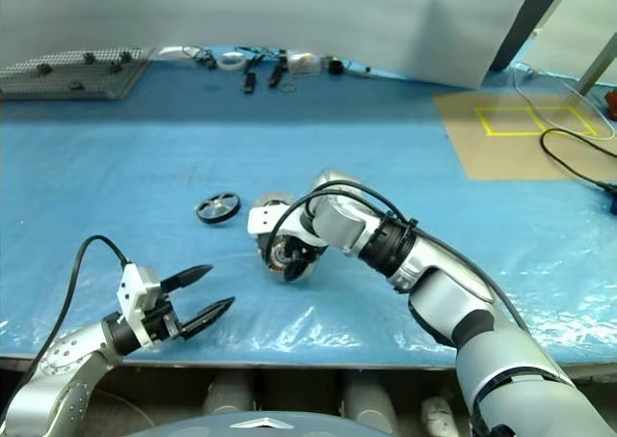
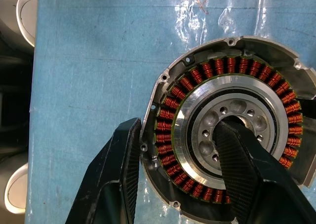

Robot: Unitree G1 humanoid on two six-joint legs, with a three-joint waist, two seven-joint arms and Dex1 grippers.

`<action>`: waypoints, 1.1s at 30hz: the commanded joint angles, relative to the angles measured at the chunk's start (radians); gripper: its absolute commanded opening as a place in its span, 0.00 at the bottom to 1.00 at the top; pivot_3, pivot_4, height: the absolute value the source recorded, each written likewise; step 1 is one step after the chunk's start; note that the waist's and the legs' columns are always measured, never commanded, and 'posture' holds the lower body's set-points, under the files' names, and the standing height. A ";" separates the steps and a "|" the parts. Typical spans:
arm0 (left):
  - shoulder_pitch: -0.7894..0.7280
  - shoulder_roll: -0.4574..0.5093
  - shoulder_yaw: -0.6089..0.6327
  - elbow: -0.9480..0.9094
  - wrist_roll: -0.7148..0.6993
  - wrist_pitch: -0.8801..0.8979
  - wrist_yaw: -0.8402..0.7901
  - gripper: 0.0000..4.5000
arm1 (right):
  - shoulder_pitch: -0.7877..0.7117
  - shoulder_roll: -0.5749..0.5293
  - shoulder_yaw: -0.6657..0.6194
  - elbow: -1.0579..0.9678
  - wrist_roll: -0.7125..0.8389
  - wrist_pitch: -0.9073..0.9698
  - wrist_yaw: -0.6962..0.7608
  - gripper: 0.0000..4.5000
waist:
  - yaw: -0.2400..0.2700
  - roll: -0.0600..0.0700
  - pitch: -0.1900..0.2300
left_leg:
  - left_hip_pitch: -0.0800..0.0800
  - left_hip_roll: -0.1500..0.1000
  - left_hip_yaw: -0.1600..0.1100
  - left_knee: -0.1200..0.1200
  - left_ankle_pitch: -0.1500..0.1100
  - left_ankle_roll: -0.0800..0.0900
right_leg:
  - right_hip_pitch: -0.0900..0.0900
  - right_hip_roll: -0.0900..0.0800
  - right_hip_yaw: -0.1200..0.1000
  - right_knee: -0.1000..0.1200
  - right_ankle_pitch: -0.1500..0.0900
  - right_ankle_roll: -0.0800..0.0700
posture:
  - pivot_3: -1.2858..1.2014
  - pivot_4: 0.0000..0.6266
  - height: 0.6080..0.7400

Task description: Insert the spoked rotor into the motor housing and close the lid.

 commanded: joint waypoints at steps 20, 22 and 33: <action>-0.089 0.028 -0.009 -0.030 -0.009 0.061 0.004 1.00 | -0.151 0.018 0.017 -0.052 0.164 0.067 0.045 0.85 | 0.006 0.004 0.002 | -0.021 0.004 0.001 -0.001 0.000 -0.011 | -0.020 0.005 0.000 0.000 0.001 -0.014 | 0.52 0.24 1.00; -0.099 0.026 -0.013 -0.030 -0.008 0.067 0.006 1.00 | -0.167 0.006 0.020 -0.063 0.169 0.035 0.040 0.85 | 0.009 0.004 0.002 | -0.020 0.004 0.001 -0.001 0.000 -0.012 | -0.020 0.005 -0.001 0.000 0.001 -0.015 | 0.52 0.24 1.00; -0.103 0.020 -0.015 -0.061 -0.019 0.092 0.020 1.00 | -0.218 -0.105 -0.051 -0.072 0.199 -0.252 0.088 0.85 | 0.016 0.004 0.003 | -0.020 0.005 0.001 0.001 0.000 -0.012 | -0.019 0.005 -0.001 0.001 0.001 -0.015 | 0.52 0.24 1.00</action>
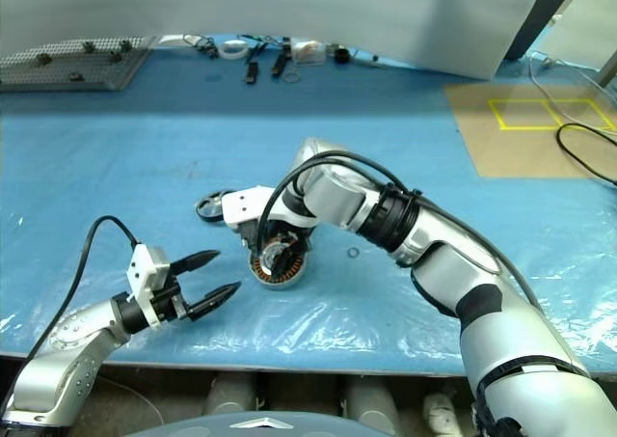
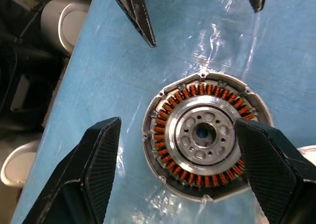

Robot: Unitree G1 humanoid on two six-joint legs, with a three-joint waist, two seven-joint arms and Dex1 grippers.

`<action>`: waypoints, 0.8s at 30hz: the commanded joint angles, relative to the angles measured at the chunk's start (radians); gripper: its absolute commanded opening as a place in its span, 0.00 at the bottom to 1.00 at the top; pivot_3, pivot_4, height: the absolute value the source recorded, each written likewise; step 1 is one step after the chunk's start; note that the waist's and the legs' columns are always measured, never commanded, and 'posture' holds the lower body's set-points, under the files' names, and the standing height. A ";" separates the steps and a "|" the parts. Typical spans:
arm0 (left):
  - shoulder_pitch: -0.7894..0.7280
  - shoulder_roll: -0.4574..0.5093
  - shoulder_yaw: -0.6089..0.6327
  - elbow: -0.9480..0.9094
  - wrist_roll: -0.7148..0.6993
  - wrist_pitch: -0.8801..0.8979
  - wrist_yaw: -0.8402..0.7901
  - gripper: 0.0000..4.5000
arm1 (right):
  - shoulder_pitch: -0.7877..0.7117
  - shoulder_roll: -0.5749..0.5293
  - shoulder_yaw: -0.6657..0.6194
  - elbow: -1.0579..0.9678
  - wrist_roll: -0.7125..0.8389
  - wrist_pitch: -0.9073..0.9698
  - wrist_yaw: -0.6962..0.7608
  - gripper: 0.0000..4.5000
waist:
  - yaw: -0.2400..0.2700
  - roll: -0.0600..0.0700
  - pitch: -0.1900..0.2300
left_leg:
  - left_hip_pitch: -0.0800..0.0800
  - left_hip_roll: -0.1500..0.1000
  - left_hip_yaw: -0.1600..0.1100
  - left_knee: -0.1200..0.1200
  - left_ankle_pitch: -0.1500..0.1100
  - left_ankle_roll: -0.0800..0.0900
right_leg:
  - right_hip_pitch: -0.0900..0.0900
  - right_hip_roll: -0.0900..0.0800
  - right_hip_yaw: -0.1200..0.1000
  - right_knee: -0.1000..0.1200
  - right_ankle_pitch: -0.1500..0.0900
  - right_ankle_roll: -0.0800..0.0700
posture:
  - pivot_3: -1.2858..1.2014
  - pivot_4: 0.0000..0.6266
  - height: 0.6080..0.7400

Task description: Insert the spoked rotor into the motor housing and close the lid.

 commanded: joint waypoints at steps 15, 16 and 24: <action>-0.013 0.033 0.020 -0.152 -0.083 0.080 0.018 1.00 | 0.497 -0.063 -0.871 -0.336 0.454 0.191 -0.413 0.85 | 0.009 0.000 0.001 | 0.000 0.000 0.000 0.000 0.000 0.000 | 0.001 0.001 0.000 -0.001 0.000 0.000 | 0.52 0.24 1.00; -0.025 0.037 0.018 -0.146 -0.085 0.084 0.015 1.00 | 0.540 -0.059 -0.903 -0.367 0.470 0.200 -0.448 0.85 | 0.010 0.000 0.001 | 0.000 0.000 0.000 0.000 0.000 0.000 | 0.001 0.001 0.000 -0.001 0.000 0.000 | 0.52 0.24 1.00; -0.102 0.047 -0.013 -0.094 -0.083 0.099 -0.027 1.00 | 0.907 -0.109 -0.902 -0.438 0.346 -0.070 -0.639 0.85 | 0.008 0.002 0.002 | 0.001 -0.001 0.000 0.000 0.000 0.000 | 0.002 0.001 0.001 -0.002 0.000 0.001 | 0.52 0.24 1.00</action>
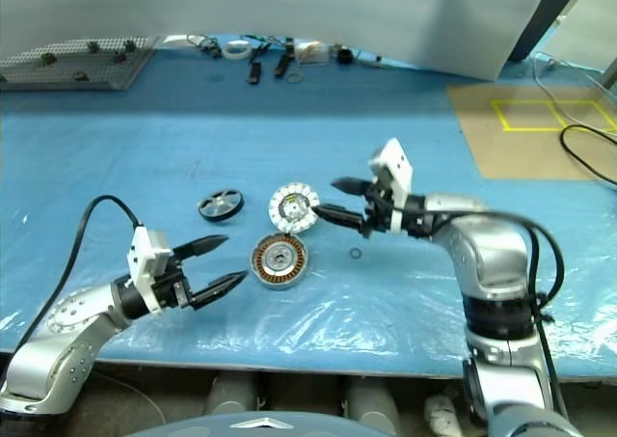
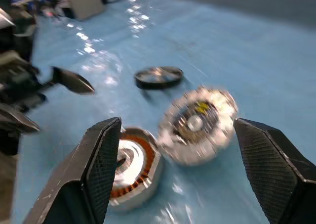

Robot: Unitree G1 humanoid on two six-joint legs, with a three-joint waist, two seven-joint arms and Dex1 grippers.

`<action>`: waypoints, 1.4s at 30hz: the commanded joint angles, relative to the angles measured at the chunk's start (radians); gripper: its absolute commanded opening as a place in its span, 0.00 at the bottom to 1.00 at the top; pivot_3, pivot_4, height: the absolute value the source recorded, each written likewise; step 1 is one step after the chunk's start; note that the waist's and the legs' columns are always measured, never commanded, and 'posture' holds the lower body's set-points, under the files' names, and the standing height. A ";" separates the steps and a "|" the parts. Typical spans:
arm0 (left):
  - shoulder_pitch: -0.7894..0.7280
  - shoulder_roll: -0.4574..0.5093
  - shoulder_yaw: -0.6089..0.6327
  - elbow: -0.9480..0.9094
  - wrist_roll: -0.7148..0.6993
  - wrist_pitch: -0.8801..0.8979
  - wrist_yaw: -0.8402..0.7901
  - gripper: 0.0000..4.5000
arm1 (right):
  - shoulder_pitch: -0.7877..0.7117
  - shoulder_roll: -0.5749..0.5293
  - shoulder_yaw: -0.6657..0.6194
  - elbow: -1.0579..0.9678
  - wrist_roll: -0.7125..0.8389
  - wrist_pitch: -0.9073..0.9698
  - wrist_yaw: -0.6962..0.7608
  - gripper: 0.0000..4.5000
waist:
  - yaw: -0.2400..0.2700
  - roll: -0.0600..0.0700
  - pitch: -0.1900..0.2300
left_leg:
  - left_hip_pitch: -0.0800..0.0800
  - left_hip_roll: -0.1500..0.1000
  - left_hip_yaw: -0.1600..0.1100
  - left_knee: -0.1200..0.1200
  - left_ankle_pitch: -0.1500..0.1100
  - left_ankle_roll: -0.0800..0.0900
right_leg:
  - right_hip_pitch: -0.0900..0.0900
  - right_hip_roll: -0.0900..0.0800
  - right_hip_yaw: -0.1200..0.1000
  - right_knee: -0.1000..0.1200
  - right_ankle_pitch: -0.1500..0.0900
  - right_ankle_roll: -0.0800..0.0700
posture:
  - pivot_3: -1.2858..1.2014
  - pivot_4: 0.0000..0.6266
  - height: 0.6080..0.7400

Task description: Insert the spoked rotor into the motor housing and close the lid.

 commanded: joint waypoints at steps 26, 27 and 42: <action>0.017 0.014 -0.016 -0.016 -0.009 0.010 -0.027 1.00 | 0.240 -0.078 0.131 0.186 -0.108 -0.413 -0.100 0.85 | -0.008 0.000 0.000 | -0.001 0.000 -0.001 -0.002 -0.002 0.003 | 0.001 0.000 -0.001 -0.005 0.000 0.001 | 0.52 0.24 1.00; 0.014 0.012 -0.018 -0.013 -0.006 0.008 -0.027 1.00 | 0.241 -0.077 0.132 0.195 -0.108 -0.417 -0.100 0.85 | -0.008 0.000 0.000 | -0.001 0.000 -0.001 -0.002 -0.002 0.003 | 0.002 0.000 -0.001 -0.005 0.000 0.001 | 0.52 0.24 1.00; 0.044 0.006 -0.011 0.033 0.007 -0.053 -0.067 1.00 | 0.253 -0.087 0.147 0.264 -0.122 -0.464 -0.098 0.85 | -0.007 0.000 0.000 | 0.001 0.000 -0.001 -0.002 -0.002 0.004 | 0.005 0.000 -0.001 -0.007 0.000 0.001 | 0.52 0.24 1.00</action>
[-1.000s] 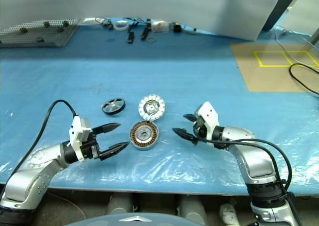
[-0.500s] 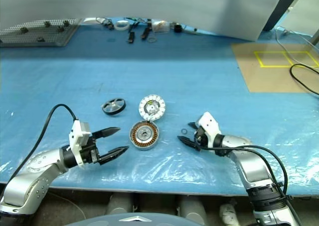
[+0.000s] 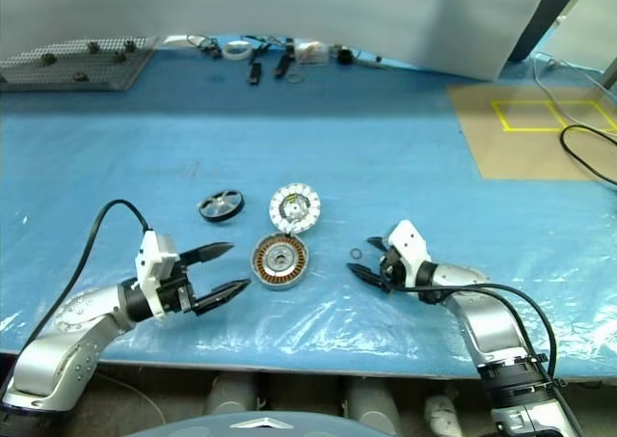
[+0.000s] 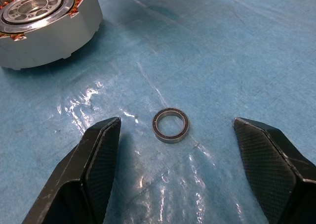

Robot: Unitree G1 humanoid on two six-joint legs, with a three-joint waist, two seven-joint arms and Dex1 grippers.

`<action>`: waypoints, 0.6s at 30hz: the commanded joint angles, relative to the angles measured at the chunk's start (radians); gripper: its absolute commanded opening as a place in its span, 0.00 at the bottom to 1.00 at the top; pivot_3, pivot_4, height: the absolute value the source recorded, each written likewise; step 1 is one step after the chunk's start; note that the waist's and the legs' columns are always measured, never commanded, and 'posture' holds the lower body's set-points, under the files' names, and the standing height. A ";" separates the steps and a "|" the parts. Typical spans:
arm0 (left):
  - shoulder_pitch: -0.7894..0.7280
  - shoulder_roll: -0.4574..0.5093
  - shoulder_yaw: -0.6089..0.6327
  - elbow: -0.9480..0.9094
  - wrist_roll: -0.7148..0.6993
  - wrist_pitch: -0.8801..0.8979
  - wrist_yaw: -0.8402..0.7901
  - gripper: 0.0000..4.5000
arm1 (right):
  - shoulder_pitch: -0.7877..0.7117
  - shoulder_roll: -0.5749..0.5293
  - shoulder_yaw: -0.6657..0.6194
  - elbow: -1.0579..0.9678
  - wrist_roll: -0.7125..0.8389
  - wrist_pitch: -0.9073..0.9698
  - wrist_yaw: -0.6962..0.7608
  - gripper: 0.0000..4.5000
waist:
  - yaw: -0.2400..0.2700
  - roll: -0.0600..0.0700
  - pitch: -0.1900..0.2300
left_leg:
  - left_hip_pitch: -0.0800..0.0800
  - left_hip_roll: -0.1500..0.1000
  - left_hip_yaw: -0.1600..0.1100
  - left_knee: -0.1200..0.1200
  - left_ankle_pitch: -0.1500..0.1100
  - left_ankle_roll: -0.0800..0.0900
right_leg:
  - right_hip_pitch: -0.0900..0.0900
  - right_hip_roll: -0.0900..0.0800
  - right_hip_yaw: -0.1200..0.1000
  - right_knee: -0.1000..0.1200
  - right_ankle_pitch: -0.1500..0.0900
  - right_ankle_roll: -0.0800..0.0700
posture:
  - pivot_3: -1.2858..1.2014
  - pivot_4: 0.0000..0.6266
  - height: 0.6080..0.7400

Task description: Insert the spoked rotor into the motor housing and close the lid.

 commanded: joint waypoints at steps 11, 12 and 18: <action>0.038 0.004 0.011 0.024 0.013 -0.074 -0.036 1.00 | 0.003 -0.014 0.018 0.003 -0.010 0.028 0.012 0.66 | 0.000 0.000 0.000 | 0.000 0.000 0.000 0.000 0.000 0.000 | 0.001 0.000 0.000 -0.001 0.000 0.000 | 0.52 0.24 1.00; 0.037 0.004 0.009 0.020 0.013 -0.072 -0.032 1.00 | 0.004 -0.016 0.018 0.004 -0.010 0.027 0.013 0.58 | 0.000 0.000 0.000 | 0.000 0.000 0.000 0.000 0.000 0.000 | 0.001 0.000 0.000 -0.001 0.000 0.000 | 0.52 0.24 1.00; 0.034 0.008 0.002 -0.043 -0.005 -0.027 -0.005 1.00 | 0.003 -0.021 0.019 0.015 -0.016 0.025 0.017 0.16 | -0.001 0.000 0.000 | 0.000 0.000 0.000 -0.002 0.000 0.000 | 0.001 0.000 -0.001 -0.003 0.000 0.000 | 0.52 0.24 1.00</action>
